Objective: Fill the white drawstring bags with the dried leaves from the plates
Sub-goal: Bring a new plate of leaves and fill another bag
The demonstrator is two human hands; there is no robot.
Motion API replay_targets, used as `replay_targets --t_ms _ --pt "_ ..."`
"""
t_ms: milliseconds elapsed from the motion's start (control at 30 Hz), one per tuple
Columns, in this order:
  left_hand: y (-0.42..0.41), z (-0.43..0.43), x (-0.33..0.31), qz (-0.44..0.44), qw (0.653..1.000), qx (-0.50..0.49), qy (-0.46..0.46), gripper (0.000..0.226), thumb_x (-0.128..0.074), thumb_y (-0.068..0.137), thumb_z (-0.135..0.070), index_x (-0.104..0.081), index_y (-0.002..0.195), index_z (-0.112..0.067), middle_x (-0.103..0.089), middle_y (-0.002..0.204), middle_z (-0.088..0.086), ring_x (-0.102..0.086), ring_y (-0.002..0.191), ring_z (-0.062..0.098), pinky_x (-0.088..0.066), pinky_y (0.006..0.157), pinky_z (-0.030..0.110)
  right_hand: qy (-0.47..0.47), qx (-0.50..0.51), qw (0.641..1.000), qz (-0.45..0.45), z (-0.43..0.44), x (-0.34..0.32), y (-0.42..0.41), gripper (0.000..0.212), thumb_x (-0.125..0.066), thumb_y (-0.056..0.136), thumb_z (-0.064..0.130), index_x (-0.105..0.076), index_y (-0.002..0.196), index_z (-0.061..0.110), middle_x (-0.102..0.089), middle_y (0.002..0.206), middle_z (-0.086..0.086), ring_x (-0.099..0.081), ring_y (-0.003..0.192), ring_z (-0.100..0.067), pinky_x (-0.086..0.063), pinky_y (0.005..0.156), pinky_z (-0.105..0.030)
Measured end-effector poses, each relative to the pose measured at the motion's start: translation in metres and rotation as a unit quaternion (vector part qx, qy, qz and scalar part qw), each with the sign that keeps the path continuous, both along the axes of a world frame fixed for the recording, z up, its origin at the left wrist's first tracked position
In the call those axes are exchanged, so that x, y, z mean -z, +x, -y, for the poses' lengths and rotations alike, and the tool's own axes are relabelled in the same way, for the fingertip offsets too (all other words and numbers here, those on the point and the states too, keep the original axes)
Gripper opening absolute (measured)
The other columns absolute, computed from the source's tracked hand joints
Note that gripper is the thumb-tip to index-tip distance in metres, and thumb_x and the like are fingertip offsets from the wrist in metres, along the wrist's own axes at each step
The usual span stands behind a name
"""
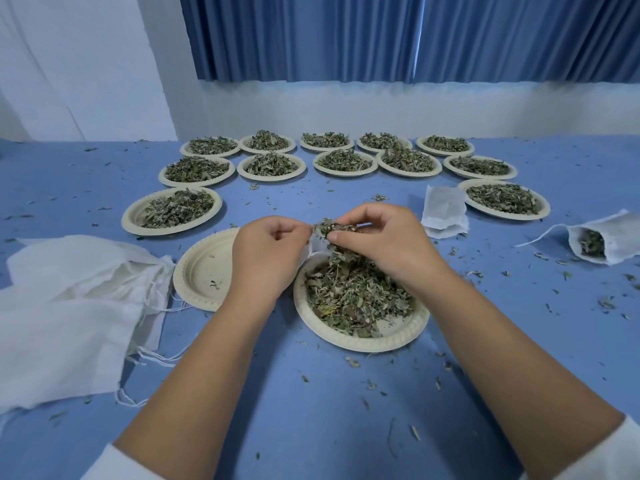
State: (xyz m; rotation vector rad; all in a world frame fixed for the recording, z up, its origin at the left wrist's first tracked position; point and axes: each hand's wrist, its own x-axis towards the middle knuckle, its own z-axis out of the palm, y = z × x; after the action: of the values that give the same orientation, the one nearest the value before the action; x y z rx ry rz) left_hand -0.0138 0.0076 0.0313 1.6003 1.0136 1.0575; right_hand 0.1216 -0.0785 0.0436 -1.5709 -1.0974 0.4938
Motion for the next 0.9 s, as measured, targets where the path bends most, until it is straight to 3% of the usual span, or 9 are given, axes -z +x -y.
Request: replay_targets --t_ms 67,167,300,400,500,633,700,800,900 --pt "0.0 0.0 0.0 0.005 1.0 -0.006 -0.005 0.009 -0.069 0.085 -0.022 -0.072 0.077 -0.023 -0.07 0.072 -0.008 -0.056 0.057 -0.004 -0.047 0.062 0.015 -0.005 0.018 0.999 0.029 0.0 0.0 0.0 0.014 -0.086 0.073 0.022 -0.072 0.076 0.025 -0.074 0.081 -0.006 -0.068 0.069 -0.02 -0.051 0.067 -0.028" --pt "0.001 0.001 0.0 0.022 1.0 -0.008 -0.009 0.01 -0.07 0.085 -0.023 -0.071 0.076 -0.024 -0.067 0.064 -0.014 -0.056 0.056 -0.007 -0.046 0.057 0.01 -0.007 0.029 0.994 0.107 -0.001 0.0 0.002 0.018 -0.086 0.073 0.023 -0.07 0.073 0.03 -0.064 0.092 0.001 -0.06 0.071 -0.011 -0.044 0.068 -0.017" --pt "0.002 0.004 0.0 0.004 1.0 0.022 0.001 0.01 -0.07 0.084 -0.023 -0.071 0.073 -0.024 -0.069 0.064 -0.014 -0.057 0.055 -0.006 -0.043 0.052 0.008 -0.035 0.023 0.984 0.175 -0.003 0.005 0.0 0.014 -0.085 0.074 0.02 -0.074 0.078 0.027 -0.058 0.086 0.007 -0.053 0.069 -0.003 -0.038 0.065 -0.011" --pt "0.005 0.007 0.003 -0.018 0.998 0.057 0.014 0.013 -0.069 0.083 -0.019 -0.072 0.072 -0.025 -0.072 0.07 -0.006 -0.061 0.061 0.0 -0.048 0.058 0.015 -0.046 0.022 0.979 0.195 -0.004 0.009 -0.002 0.018 -0.082 0.074 0.016 -0.073 0.082 0.028 -0.058 0.079 0.016 -0.054 0.065 0.004 -0.037 0.061 -0.006" --pt "0.007 0.009 0.005 -0.038 0.996 0.07 0.03 0.01 -0.07 0.084 -0.021 -0.073 0.075 -0.025 -0.068 0.062 -0.011 -0.057 0.056 -0.002 -0.043 0.055 0.011 -0.041 0.02 0.985 0.167 -0.004 0.009 -0.003 0.026 -0.081 0.072 0.014 -0.064 0.082 0.031 -0.065 0.082 0.01 -0.057 0.069 0.001 -0.041 0.066 -0.009" --pt "0.006 0.007 0.006 -0.034 0.997 0.06 0.032 0.01 -0.07 0.084 -0.021 -0.072 0.075 -0.024 -0.068 0.062 -0.01 -0.059 0.058 0.0 -0.046 0.063 0.019 -0.054 -0.002 0.994 0.094 -0.001 0.003 -0.002 0.031 -0.085 0.07 0.016 -0.061 0.086 0.028 -0.068 0.095 0.003 -0.066 0.087 -0.008 -0.051 0.081 -0.024" --pt "0.005 0.005 0.006 -0.028 0.998 0.052 0.032 0.011 -0.069 0.084 -0.021 -0.072 0.074 -0.024 -0.068 0.062 -0.009 -0.059 0.057 0.0 -0.046 0.063 0.02 -0.068 -0.021 0.996 0.052 0.0 -0.001 0.0 0.022 -0.082 0.075 0.02 -0.067 0.091 0.026 -0.069 0.09 0.011 -0.065 0.082 0.0 -0.048 0.077 -0.019" --pt "0.004 0.004 0.006 -0.038 0.997 0.046 0.046 0.012 -0.068 0.085 -0.023 -0.071 0.073 -0.026 -0.061 0.055 -0.017 -0.052 0.052 -0.006 -0.04 0.056 0.012 -0.077 -0.04 0.996 -0.028 0.001 -0.003 0.004 0.01 -0.068 0.087 0.017 -0.075 0.093 0.022 -0.067 0.068 0.019 -0.058 0.062 0.005 -0.046 0.07 -0.017" --pt "0.004 0.004 0.005 -0.036 0.997 0.045 0.059 0.014 -0.069 0.086 -0.023 -0.07 0.073 -0.028 -0.061 0.058 -0.021 -0.054 0.057 -0.008 -0.037 0.054 0.004 -0.068 -0.022 0.997 -0.017 0.002 -0.002 0.005 0.013 -0.068 0.088 0.014 -0.078 0.09 0.022 -0.071 0.074 0.019 -0.063 0.072 0.001 -0.052 0.082 -0.019"
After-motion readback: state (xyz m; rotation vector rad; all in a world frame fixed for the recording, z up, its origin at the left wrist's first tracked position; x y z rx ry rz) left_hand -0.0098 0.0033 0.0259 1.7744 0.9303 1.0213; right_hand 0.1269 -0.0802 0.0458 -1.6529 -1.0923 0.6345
